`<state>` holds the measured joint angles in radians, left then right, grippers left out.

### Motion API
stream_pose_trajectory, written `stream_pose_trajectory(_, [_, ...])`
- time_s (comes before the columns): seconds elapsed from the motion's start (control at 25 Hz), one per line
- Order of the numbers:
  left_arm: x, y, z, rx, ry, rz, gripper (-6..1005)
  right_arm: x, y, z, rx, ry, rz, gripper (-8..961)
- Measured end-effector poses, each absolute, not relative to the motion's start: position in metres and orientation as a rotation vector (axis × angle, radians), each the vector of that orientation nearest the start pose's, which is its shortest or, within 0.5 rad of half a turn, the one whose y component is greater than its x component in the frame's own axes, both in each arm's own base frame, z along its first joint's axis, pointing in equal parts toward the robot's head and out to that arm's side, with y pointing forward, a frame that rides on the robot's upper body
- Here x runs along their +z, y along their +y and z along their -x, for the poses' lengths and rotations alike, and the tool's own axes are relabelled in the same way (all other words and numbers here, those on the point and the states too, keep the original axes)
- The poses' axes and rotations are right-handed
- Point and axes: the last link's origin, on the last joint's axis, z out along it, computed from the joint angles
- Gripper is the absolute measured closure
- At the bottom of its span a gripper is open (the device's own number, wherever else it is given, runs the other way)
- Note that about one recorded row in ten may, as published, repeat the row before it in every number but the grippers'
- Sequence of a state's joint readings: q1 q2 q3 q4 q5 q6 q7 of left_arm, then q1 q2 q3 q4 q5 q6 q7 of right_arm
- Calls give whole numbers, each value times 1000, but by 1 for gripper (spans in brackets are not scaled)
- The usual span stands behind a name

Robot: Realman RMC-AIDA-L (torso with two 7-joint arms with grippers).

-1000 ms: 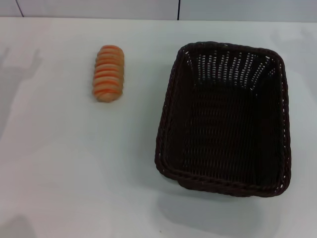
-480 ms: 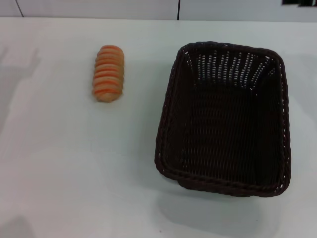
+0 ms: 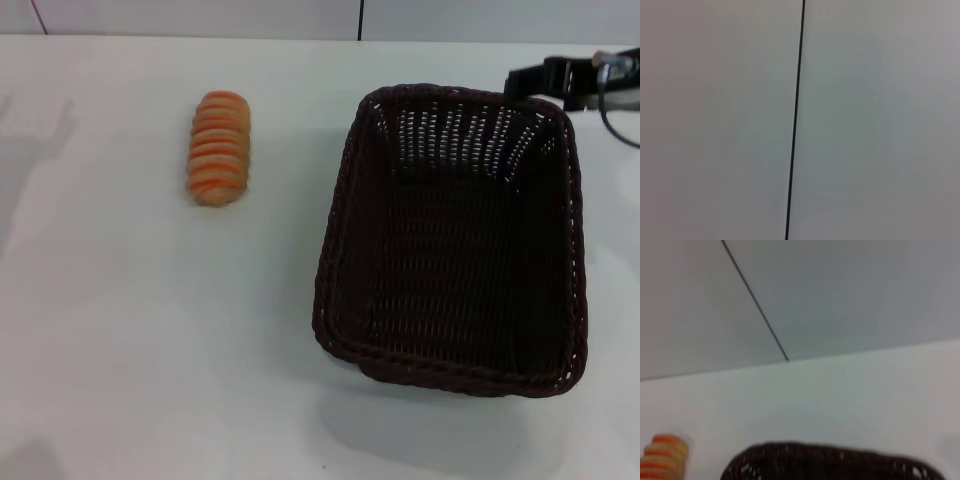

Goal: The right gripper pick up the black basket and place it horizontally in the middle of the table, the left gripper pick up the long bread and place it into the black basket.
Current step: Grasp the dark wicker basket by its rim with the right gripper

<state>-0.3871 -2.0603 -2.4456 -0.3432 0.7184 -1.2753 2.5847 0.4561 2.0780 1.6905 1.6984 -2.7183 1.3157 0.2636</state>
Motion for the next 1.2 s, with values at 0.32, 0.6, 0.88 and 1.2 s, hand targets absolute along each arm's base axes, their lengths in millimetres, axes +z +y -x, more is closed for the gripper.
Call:
stream_pose_trajectory(0.32, [98,340,340,-902,-411,1421,138,56,362,-148,0,1406,1785,223])
stream_pose_trajectory(0.6, [100,341,337,-901,-391,1431,138,54,358,-149,-60,1421,1780,224])
stream_pose_trajectory(0.88, [100,340,337,-901,-390,1431,138,43,355,-153,-96,1435,1794,226])
stream_pose_trajectory(1.2, [99,339,339,-897,-393,1431,138,25,356,-161,-137,1448,1808,224])
